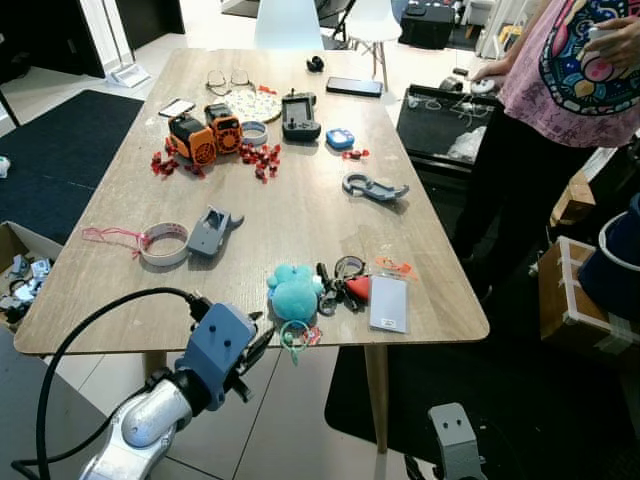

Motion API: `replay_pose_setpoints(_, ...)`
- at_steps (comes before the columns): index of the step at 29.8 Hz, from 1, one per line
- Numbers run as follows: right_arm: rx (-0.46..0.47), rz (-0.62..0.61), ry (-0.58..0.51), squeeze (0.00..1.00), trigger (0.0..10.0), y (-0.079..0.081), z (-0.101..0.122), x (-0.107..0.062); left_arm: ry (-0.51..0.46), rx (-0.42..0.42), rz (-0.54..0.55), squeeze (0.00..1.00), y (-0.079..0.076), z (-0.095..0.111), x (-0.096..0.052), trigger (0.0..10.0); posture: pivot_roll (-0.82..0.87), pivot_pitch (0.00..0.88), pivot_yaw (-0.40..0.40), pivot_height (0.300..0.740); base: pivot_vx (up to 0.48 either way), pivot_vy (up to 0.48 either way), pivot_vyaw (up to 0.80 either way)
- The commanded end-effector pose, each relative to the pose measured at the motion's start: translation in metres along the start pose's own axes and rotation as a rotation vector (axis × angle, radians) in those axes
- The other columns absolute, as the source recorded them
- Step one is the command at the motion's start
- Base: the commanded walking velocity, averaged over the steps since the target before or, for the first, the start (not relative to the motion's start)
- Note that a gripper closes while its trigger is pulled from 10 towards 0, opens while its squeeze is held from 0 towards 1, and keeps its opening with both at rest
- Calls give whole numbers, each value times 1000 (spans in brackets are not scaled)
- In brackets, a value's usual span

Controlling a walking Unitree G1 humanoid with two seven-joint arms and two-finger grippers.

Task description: Hang keys on a hook

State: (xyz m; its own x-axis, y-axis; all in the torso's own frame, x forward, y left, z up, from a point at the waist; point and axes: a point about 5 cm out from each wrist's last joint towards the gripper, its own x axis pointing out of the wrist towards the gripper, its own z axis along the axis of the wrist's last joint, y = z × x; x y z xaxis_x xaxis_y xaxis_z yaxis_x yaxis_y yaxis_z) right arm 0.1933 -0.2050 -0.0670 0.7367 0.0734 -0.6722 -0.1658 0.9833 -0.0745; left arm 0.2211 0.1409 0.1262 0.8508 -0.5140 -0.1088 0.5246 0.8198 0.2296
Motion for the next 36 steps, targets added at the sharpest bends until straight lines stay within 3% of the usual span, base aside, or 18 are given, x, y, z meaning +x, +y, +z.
replay_pose_setpoints(1,-1,0,24,0,10000,-1,-7,-3,13,-45,-5,231,-5,0,-1,10000,36,104,-41,740,0,0,0)
replay_pose_setpoints(2,-2,1,25,0,10000,-1,-6,-2,19,-43,4,231,-5,-1,-1,10000,37,105,-41,740,0,0,0)
replay_pose_setpoints(3,-2,2,25,0,10000,-1,-6,-2,30,-36,16,0,-5,-3,-1,10000,36,105,-39,740,0,0,0)
replay_pose_setpoints(7,-2,2,25,0,10000,-1,-6,-2,41,-28,29,0,-5,-5,-1,10000,36,105,-39,740,0,0,0)
replay_pose_setpoints(11,0,2,24,0,10000,0,-7,-2,55,-21,10,0,-8,-17,-10,10000,32,107,-38,740,0,0,0)
replay_pose_setpoints(17,-5,4,31,0,10000,-1,-9,-3,150,-14,29,0,-11,-25,-16,10000,36,109,-43,740,0,0,0)
replay_pose_setpoints(23,-9,6,41,0,10000,-2,-10,-4,182,-42,-10,0,-18,-31,-15,10000,36,110,-45,740,0,0,0)
replay_pose_setpoints(30,-10,7,47,0,10000,-2,-10,-4,194,-40,19,0,-15,-39,-12,10000,33,111,-48,740,0,0,0)
replay_pose_setpoints(36,-13,10,49,0,10000,-1,-10,-3,133,-38,19,0,-17,-37,2,10000,36,110,-52,740,0,0,0)
